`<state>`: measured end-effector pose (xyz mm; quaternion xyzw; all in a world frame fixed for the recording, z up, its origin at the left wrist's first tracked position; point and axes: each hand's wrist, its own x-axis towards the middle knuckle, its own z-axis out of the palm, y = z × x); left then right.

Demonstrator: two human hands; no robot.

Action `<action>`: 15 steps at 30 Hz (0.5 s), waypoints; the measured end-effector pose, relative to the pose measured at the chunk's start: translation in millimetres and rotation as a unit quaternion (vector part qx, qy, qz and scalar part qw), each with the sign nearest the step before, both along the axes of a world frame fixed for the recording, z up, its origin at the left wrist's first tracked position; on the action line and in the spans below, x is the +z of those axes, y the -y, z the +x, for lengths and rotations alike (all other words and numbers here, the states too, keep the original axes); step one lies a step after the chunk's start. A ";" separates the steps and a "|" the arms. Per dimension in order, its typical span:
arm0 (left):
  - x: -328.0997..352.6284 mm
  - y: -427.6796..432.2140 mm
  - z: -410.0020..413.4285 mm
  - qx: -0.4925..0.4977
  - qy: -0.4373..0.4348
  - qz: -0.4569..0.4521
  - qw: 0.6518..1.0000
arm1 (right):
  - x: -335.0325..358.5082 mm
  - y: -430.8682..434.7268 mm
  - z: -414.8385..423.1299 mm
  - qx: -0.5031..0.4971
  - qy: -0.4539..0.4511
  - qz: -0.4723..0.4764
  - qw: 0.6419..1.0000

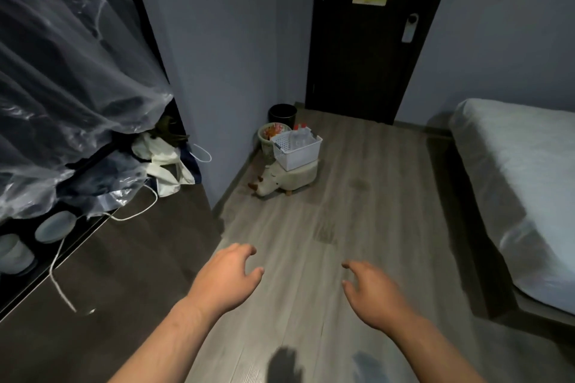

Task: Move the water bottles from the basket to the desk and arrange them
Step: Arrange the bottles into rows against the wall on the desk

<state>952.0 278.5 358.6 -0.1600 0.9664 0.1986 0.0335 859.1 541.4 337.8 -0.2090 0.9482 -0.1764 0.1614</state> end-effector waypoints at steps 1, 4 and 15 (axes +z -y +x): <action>2.0 -2.6 -15.8 0.001 0.000 -0.001 1.000 | 1.1 -2.0 -15.7 0.001 0.000 -0.001 1.000; 5.1 -8.6 -58.3 0.001 -0.003 -0.005 1.000 | 4.7 -5.9 -60.0 0.012 -0.008 0.001 1.000; 6.1 20.5 -183.9 0.008 -0.031 0.010 0.999 | 12.0 16.2 -190.8 0.026 -0.023 0.000 0.999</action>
